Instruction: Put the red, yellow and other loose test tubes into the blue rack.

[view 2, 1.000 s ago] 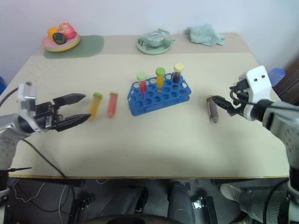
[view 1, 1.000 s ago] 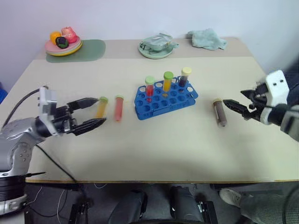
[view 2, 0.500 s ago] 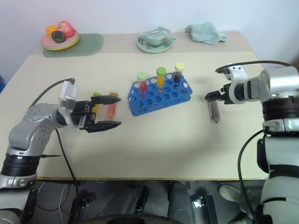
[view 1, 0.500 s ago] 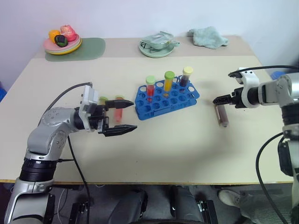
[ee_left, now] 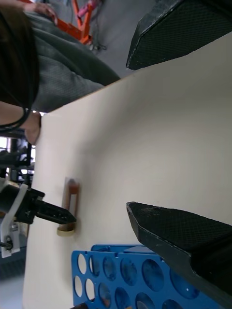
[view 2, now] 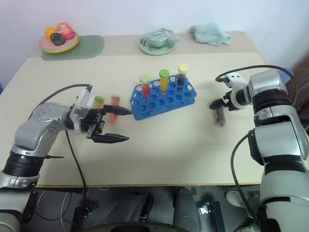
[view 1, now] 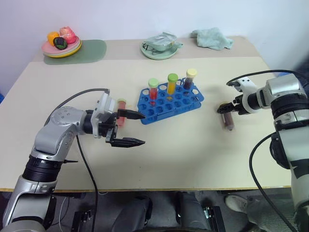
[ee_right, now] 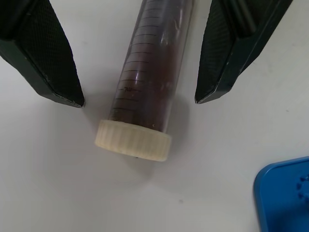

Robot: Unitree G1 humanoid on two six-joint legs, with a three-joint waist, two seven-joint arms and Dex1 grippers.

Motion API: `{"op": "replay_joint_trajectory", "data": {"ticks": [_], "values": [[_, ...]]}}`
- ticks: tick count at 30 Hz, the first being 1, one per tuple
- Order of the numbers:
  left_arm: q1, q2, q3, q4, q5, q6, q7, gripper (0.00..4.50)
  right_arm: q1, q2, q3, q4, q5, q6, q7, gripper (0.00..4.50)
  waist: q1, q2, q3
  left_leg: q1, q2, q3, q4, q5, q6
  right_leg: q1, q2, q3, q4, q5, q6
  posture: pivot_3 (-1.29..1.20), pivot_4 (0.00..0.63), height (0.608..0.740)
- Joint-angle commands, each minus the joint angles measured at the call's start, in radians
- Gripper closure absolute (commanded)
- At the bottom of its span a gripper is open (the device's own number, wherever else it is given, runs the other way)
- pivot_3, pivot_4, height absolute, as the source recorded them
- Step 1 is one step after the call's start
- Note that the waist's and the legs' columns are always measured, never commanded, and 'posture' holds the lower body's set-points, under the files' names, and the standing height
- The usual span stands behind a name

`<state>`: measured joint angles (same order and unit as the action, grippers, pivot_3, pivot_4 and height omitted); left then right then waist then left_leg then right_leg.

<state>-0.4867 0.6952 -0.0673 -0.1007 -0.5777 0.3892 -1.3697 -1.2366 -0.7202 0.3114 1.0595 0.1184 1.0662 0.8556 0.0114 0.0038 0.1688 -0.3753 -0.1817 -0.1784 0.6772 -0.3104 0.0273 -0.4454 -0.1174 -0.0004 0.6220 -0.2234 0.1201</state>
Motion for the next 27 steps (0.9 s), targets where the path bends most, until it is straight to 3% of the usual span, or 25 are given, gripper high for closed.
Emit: {"op": "replay_joint_trajectory", "data": {"ticks": [1,2,4,9,10,16,19,23,27], "values": [[-0.014,0.004,-0.005,-0.039,0.004,0.012,0.007,0.06,-0.04,0.009,-0.026,0.045,-0.042,-0.034,0.004,0.76,-0.001,0.0,0.0,0.0,0.0,0.0,0.0,0.0,0.0,0.0,0.0,0.0,0.0,0.0,0.0,0.0,0.15,0.74],[-0.011,0.003,-0.006,-0.045,0.004,0.016,0.01,0.06,-0.046,0.018,-0.027,0.059,-0.051,-0.034,0.006,0.76,-0.002,0.0,0.0,0.0,0.0,0.0,0.0,0.0,0.0,0.0,0.0,0.0,0.001,0.0,0.0,0.0,0.15,0.74],[-0.007,0.001,-0.004,-0.054,0.0,0.026,0.019,0.0,-0.064,0.038,-0.039,0.09,-0.062,-0.028,0.005,1.32,-0.004,0.0,0.0,0.0,0.0,0.0,0.001,0.0,0.0,0.0,0.0,0.0,0.002,0.0,0.0,0.0,0.15,0.74],[0.006,0.006,0.003,-0.076,-0.005,0.047,0.035,0.0,-0.082,0.069,-0.042,0.124,-0.11,-0.066,0.017,3.57,-0.005,0.0,0.0,0.001,0.0,0.0,0.002,0.001,-0.002,-0.001,0.0,0.001,0.006,0.0,0.0,0.0,0.15,0.74],[0.01,0.006,0.006,-0.079,-0.006,0.051,0.04,0.0,-0.082,0.073,-0.041,0.125,-0.119,-0.073,0.024,3.71,-0.005,0.0,0.0,0.001,0.0,0.0,0.002,0.001,-0.003,-0.001,0.0,0.001,0.007,0.0,-0.001,0.0,0.15,0.74],[0.039,0.01,0.036,-0.094,-0.014,0.067,0.076,0.0,-0.089,0.064,-0.074,0.084,-0.124,-0.075,0.075,3.71,-0.007,0.0,0.0,0.001,0.0,0.0,0.003,0.002,-0.004,-0.001,0.001,0.001,0.008,0.001,-0.002,0.0,0.15,0.74],[0.08,0.012,0.099,-0.116,-0.05,0.097,0.133,0.0,-0.079,0.029,-0.141,-0.057,-0.052,-0.003,0.144,3.71,-0.01,0.002,0.001,0.0,0.0,0.0,0.002,0.002,-0.004,-0.004,0.001,0.002,0.008,0.001,-0.002,0.0,0.15,0.74],[0.174,0.019,0.2,-0.146,-0.085,0.122,0.208,0.0,0.183,0.025,-0.395,-0.708,0.127,0.176,0.075,3.71,-0.007,0.002,0.001,-0.008,0.001,0.001,0.001,0.002,-0.004,-0.014,0.001,0.003,0.01,0.001,-0.002,0.0,0.15,0.74],[0.19,0.011,0.215,-0.139,-0.087,0.117,0.232,0.0,0.382,0.178,-0.619,-1.104,0.229,0.211,-0.07,3.71,0.002,0.002,0.001,-0.012,0.001,0.002,0.004,0.002,-0.004,-0.017,0.002,0.003,0.01,0.001,-0.002,0.0,0.15,0.74]]}}
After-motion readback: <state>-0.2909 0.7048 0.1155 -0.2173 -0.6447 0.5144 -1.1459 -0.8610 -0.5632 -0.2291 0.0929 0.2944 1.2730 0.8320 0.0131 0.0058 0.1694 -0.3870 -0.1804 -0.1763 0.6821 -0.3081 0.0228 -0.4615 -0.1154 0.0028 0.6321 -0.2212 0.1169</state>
